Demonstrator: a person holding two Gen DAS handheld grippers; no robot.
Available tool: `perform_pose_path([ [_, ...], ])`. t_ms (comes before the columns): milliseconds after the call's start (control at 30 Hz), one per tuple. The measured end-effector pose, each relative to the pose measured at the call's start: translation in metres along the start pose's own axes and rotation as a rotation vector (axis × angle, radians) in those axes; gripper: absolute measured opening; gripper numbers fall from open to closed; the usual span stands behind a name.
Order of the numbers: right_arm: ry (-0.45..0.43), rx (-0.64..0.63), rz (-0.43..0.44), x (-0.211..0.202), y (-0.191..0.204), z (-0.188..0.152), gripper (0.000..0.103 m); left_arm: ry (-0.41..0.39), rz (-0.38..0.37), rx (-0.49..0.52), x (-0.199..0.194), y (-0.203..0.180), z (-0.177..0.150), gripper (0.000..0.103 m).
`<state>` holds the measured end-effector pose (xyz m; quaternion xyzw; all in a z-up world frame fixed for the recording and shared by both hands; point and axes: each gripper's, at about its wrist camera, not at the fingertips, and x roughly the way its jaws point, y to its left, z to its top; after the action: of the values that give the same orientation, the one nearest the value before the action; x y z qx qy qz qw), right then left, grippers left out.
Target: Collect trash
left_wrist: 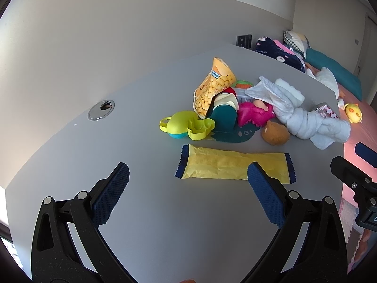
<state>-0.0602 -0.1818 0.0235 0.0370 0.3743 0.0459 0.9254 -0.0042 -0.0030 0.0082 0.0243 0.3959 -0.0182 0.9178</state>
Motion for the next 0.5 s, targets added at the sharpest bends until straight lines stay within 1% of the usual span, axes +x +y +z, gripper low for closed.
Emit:
perform_pose_path([
  [500,-0.001,-0.001,0.001,-0.0018,-0.0001,0.0000,0.100,-0.002,0.000,0.006,-0.0018,-0.0004,0.0017,0.097],
])
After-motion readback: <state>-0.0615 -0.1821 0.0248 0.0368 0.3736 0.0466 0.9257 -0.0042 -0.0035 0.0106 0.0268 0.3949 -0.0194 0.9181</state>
